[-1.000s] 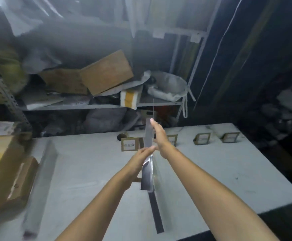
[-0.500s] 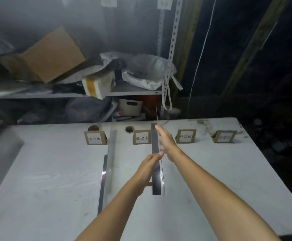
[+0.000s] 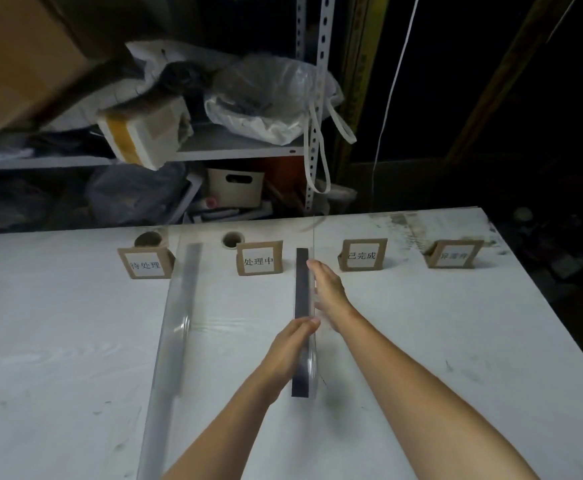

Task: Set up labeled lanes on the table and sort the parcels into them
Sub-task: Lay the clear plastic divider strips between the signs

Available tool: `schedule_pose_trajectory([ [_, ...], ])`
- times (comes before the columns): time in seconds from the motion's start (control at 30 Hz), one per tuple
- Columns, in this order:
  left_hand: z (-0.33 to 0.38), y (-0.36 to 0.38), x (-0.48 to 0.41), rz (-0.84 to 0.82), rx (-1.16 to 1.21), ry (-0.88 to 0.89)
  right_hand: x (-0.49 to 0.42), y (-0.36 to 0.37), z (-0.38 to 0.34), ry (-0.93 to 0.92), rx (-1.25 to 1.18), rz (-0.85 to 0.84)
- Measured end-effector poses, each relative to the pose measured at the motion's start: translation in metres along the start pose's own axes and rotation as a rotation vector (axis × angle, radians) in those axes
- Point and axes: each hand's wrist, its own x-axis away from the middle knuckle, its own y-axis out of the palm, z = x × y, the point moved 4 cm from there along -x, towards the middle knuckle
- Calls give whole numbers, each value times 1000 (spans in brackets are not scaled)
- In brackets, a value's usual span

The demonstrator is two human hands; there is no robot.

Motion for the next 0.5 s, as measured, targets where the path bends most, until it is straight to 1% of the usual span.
schedule_pose_trajectory([
  [0.2,-14,4,-12,29,-105,34,-8,1,5,-1,43,20],
  [0.37,-6,8,-14,6,-41,48,-14,1,2,-44,70,27],
  [0.5,-3,10,-18,-4,-95,80,-17,1,0,-42,86,10],
])
